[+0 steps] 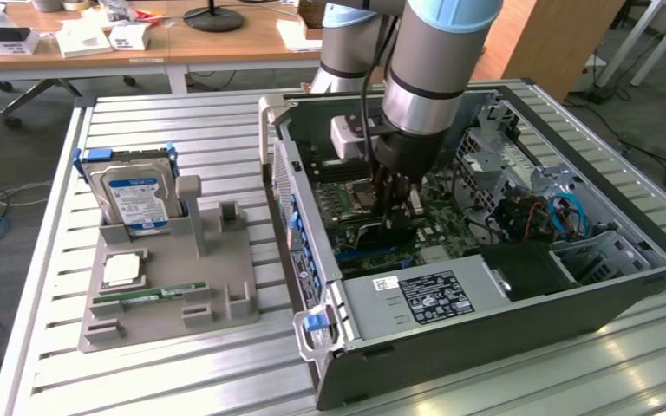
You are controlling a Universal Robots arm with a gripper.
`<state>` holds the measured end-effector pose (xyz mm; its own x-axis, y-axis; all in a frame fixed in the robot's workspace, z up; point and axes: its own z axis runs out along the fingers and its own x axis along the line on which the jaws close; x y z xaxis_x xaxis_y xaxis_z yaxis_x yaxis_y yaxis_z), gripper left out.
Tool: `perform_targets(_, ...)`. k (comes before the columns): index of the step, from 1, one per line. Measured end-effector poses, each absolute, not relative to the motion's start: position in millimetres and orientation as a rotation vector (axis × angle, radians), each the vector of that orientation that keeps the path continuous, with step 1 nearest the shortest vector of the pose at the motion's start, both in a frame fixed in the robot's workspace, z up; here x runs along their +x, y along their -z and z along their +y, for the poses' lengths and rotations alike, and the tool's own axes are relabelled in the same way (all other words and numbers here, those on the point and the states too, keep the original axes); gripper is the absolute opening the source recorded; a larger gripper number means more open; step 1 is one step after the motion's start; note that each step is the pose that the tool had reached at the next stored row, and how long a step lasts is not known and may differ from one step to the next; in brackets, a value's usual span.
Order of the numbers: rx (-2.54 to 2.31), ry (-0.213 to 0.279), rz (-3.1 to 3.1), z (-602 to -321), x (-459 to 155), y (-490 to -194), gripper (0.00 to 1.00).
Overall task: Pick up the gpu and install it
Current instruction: 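Insert the gpu into the slot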
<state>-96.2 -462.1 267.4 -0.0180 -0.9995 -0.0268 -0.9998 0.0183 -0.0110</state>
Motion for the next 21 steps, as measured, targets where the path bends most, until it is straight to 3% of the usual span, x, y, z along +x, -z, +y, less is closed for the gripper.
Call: perform_targets(21,-2.179,-0.017,2.226,-462.1,-96.1,-327.6,0.39)
